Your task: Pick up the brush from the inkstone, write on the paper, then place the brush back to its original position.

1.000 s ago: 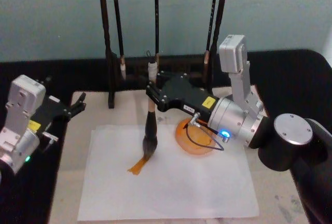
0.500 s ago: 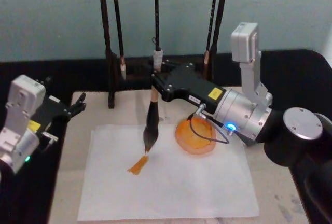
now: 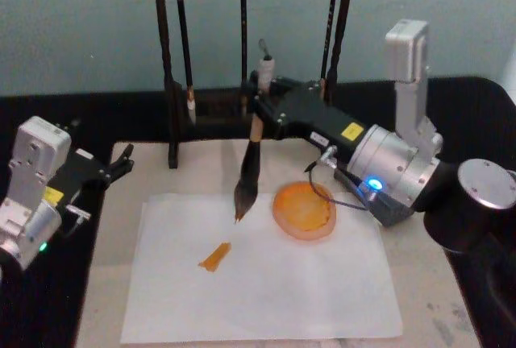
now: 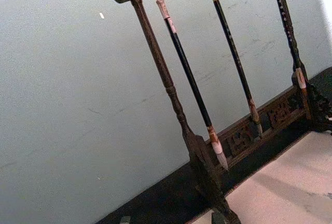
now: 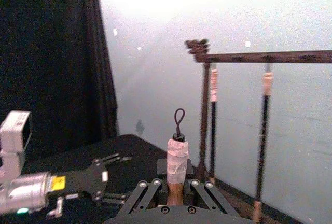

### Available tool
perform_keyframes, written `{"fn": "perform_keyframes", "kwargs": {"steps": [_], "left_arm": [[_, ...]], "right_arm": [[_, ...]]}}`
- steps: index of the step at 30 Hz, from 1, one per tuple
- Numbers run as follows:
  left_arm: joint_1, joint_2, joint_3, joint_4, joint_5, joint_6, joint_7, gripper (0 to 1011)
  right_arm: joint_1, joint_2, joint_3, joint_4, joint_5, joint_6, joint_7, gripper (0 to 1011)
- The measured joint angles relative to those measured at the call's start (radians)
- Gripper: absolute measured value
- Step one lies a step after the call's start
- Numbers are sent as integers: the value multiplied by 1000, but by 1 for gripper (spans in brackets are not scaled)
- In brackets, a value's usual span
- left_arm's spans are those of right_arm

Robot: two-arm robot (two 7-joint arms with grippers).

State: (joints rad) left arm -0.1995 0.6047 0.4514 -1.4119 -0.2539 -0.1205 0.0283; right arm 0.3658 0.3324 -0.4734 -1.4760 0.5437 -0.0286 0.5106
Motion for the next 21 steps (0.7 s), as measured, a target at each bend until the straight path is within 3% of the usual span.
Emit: {"fn": "perform_keyframes", "kwargs": {"steps": [8, 21], "left_arm": [[0, 0, 0, 0, 0, 0, 0, 1009], [0, 0, 0, 0, 0, 0, 0, 1010]], "right_arm": [[-22, 13, 71, -25, 89, 38, -37, 156], [-59, 43, 133, -71, 177, 84, -109, 156]]}}
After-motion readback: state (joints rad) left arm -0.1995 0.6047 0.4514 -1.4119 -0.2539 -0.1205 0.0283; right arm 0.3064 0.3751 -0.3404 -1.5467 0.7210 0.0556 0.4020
